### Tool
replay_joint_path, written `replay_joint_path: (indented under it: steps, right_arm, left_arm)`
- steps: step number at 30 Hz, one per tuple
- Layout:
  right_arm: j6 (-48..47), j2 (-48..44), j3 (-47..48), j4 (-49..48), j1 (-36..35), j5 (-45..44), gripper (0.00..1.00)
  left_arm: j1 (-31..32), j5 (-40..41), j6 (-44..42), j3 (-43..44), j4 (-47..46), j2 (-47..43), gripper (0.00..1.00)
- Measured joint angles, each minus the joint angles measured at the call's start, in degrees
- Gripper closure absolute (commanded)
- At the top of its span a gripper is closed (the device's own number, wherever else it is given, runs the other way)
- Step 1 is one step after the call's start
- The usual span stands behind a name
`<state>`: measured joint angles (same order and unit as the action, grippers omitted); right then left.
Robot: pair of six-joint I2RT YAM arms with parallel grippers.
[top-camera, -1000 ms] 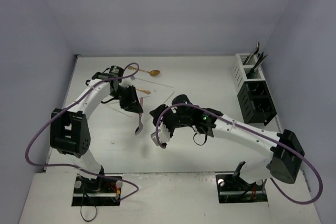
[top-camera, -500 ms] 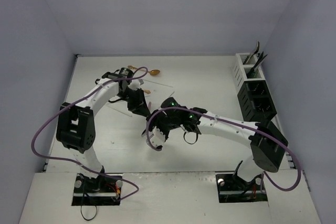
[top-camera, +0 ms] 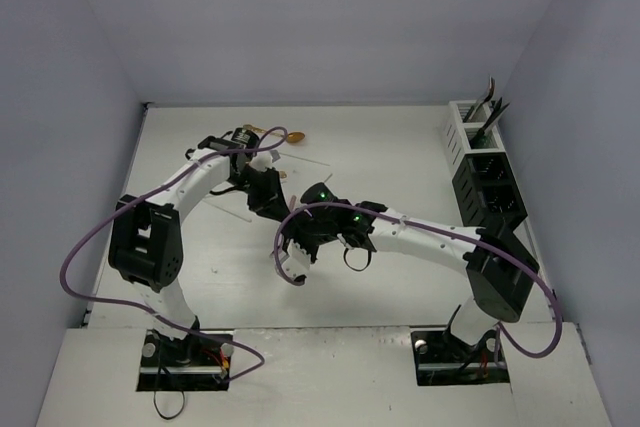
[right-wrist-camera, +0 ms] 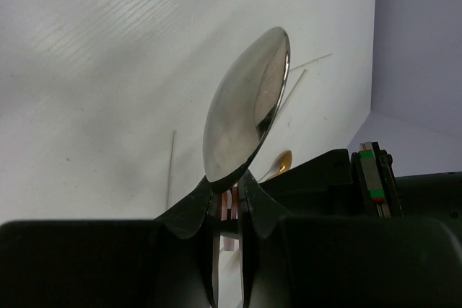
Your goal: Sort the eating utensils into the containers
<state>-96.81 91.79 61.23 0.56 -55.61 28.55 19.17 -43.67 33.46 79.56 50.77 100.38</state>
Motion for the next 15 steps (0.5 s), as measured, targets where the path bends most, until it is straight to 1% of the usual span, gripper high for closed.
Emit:
replay_joint_path:
  steps: [2,3,4,5,8,10,14,15]
  right_arm:
    - [0.0,0.0,0.0,0.0,0.0,0.0,1.00]
    - [0.1,0.0,0.0,0.1,0.0,0.0,1.00]
    - [0.2,0.0,0.0,0.1,0.0,0.1,1.00]
    - [0.3,0.0,0.0,0.1,0.0,0.1,1.00]
    - [1.2,-0.7,0.0,0.3,-0.2,0.2,1.00]
    - [2.4,-1.9,0.0,0.6,-0.6,0.2,1.00]
    - [7.4,-7.2,0.0,1.1,-1.3,0.2,1.00]
    - [10.3,-8.8,0.2,1.2,-1.4,-0.2,1.00]
  left_arm:
    - [0.0,-0.3,0.0,0.0,0.0,0.0,0.44]
    - [0.0,-0.5,0.0,0.1,0.0,0.0,0.29]
    - [0.0,-0.4,0.0,0.1,0.0,0.0,0.21]
    - [-0.1,-0.3,-0.1,0.3,0.1,0.0,0.16]
    - [-0.9,0.3,-0.2,1.4,0.4,0.0,0.15]
    - [-2.6,1.0,-0.3,3.4,1.0,0.0,0.15]
    - [-10.2,3.4,-0.3,11.9,0.7,0.0,0.15]
    - [-12.8,4.6,-0.6,13.7,0.2,-0.2,0.15]
